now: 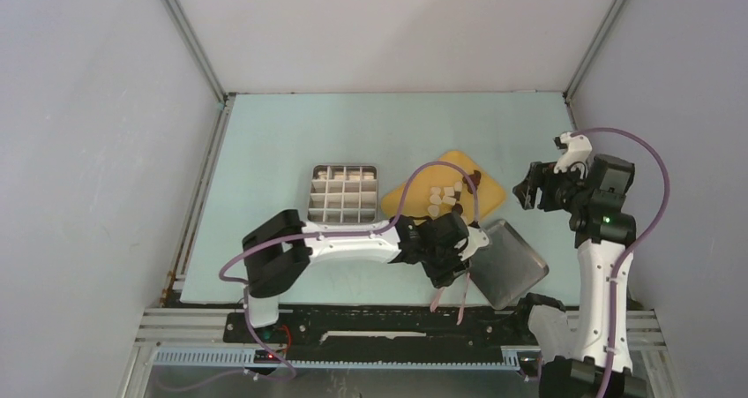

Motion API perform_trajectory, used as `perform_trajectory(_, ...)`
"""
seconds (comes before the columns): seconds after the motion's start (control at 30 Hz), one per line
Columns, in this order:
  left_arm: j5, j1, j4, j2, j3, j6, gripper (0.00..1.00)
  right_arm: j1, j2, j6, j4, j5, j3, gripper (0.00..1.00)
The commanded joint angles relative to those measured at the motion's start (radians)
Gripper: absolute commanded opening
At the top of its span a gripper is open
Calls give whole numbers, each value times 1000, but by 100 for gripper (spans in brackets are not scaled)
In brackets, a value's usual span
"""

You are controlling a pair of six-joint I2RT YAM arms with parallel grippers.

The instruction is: Pack the chocolate

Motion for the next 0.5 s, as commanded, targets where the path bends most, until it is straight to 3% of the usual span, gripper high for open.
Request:
perform_trajectory(0.0, -37, -7, 18, 65, 57, -23, 54, -27, -72, 43, 74, -46, -5, 71)
perform_trajectory(0.13, -49, -7, 20, 100, 65, -13, 46, -65, -103, 56, 96, -87, -12, 71)
perform_trajectory(0.27, -40, -2, 10, 109, 72, 17, 30, -82, -103, 49, 98, -99, -12, 70)
perform_trajectory(0.47, 20, 31, 13, 56, 4, 58, 28, -82, -75, 39, 94, -139, -12, 70)
